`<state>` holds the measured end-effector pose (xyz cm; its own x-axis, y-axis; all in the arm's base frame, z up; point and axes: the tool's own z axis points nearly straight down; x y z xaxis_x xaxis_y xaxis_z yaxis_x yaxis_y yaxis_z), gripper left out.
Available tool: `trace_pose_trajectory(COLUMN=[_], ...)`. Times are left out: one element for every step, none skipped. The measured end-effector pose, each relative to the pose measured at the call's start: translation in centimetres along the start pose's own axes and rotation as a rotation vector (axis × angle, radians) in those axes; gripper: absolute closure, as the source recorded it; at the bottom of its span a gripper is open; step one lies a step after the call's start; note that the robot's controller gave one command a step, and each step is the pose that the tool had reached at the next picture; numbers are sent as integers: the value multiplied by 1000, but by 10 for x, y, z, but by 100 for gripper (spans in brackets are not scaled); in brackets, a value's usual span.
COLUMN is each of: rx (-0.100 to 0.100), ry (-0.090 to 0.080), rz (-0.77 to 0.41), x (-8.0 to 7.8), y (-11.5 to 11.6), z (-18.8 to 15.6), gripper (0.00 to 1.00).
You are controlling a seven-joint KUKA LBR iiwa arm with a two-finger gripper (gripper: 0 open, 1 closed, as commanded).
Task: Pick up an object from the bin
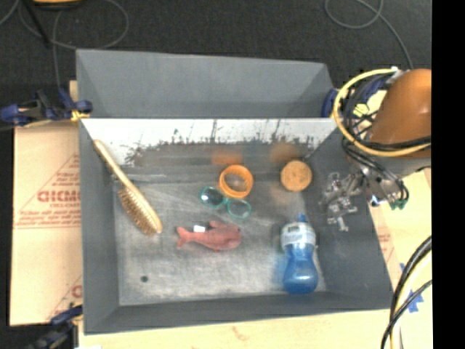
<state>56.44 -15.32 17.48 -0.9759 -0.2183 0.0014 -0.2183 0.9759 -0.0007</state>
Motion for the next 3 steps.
trace_pose_trajectory(rx=[0,-2,20], ry=[-6,-4,-30], rz=[-10,-14,-120], x=[-7,-8,25], y=[3,4,18], z=[17,31,91], gripper=[0,0,100])
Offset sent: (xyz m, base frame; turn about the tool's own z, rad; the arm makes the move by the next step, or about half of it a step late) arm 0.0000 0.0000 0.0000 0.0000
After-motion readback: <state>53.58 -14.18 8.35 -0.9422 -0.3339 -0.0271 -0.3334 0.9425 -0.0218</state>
